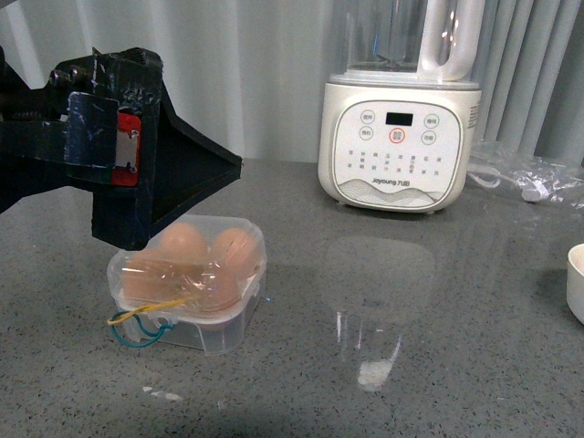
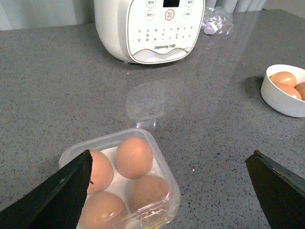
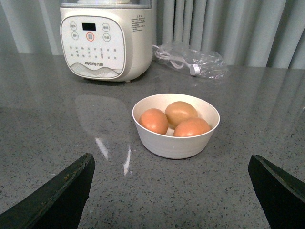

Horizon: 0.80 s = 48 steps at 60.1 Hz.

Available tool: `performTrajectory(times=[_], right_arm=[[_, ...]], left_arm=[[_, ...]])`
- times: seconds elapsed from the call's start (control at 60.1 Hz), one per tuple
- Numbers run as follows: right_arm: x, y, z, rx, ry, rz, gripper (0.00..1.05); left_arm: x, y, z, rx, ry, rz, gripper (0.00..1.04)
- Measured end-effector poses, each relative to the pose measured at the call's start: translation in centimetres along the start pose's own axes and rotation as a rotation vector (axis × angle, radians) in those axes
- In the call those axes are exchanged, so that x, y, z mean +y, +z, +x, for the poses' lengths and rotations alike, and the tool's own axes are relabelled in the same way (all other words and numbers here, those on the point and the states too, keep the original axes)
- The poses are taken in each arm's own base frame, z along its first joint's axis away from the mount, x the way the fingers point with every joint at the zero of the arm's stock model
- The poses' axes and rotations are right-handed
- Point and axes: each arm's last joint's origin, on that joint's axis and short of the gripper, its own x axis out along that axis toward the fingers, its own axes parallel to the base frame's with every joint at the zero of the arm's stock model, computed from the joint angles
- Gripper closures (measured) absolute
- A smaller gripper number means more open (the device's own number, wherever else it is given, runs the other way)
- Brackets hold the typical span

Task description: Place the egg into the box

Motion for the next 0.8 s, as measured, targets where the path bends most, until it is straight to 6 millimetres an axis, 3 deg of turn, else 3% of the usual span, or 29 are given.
performTrajectory(times=[0.166, 0.283, 0.433, 0.799], right_arm=[[0.0, 0.0, 0.0, 0.000, 0.000, 0.000, 0.07], [0.0, 0.0, 0.0, 0.000, 0.000, 0.000, 0.07], [0.0, 0.0, 0.0, 0.000, 0.000, 0.000, 0.07], [0.0, 0.0, 0.0, 0.000, 0.000, 0.000, 0.07]], left_arm=[[2.3, 1.2, -1.5, -0.034, 0.142, -0.065, 0.07], [4.1, 2.9, -4.3, -0.060, 0.276, -0.110, 0.07], [5.4, 3.6, -8.0, -0.073, 0.406, -0.095, 0.07], [6.3, -0.1, -15.7, 0.014, 0.557, -0.129, 0.07]])
